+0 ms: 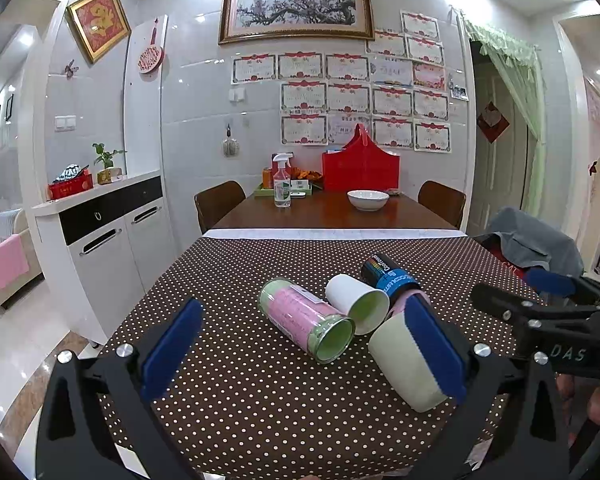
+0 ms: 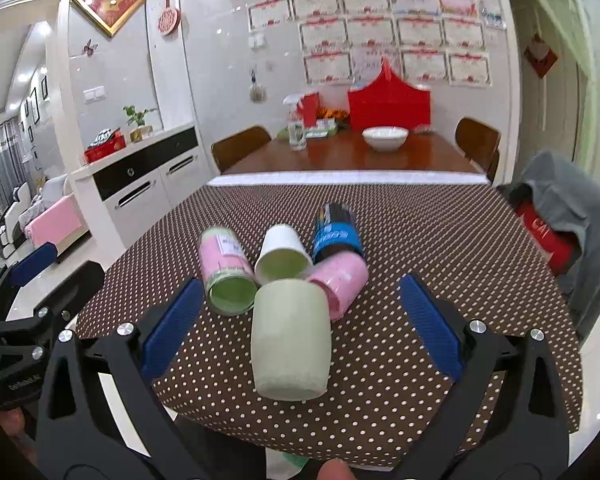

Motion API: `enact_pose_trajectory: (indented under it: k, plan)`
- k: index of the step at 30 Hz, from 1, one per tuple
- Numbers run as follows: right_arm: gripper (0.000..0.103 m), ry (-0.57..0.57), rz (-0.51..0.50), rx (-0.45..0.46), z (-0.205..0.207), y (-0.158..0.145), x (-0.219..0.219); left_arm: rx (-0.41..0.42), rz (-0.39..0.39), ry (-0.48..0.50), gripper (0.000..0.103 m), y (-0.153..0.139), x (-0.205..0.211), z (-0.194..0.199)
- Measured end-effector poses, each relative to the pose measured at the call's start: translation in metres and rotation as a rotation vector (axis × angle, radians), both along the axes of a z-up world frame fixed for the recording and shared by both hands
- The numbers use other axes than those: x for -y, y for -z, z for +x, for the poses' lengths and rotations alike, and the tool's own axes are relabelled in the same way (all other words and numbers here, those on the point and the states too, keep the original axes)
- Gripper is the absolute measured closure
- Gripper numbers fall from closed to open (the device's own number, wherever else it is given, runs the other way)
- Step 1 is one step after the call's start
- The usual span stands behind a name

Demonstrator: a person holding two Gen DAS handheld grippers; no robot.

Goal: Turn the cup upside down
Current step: 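Lift the pale green mug with the right gripper and pull it back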

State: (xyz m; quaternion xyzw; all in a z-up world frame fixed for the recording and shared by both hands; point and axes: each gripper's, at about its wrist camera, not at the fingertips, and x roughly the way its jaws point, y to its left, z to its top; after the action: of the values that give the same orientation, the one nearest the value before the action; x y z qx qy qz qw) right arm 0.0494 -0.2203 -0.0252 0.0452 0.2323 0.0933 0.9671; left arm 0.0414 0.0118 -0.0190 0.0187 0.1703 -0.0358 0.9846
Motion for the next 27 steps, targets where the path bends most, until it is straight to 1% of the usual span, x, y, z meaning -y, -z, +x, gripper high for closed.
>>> enact_pose_trajectory:
  k: [12,20,27]
  plan:
    - [0.006,0.066,-0.023,0.137,-0.028,-0.019,0.006,0.01,-0.002,0.006,0.004,-0.003,-0.003,-0.008]
    - [0.006,0.091,-0.016,0.173,-0.04,-0.019,0.012,0.014,0.002,0.008,0.004,-0.005,-0.003,-0.013]
    - [0.006,0.104,-0.007,0.172,-0.044,-0.017,0.021,0.012,0.009,0.018,0.004,-0.003,-0.003,-0.015]
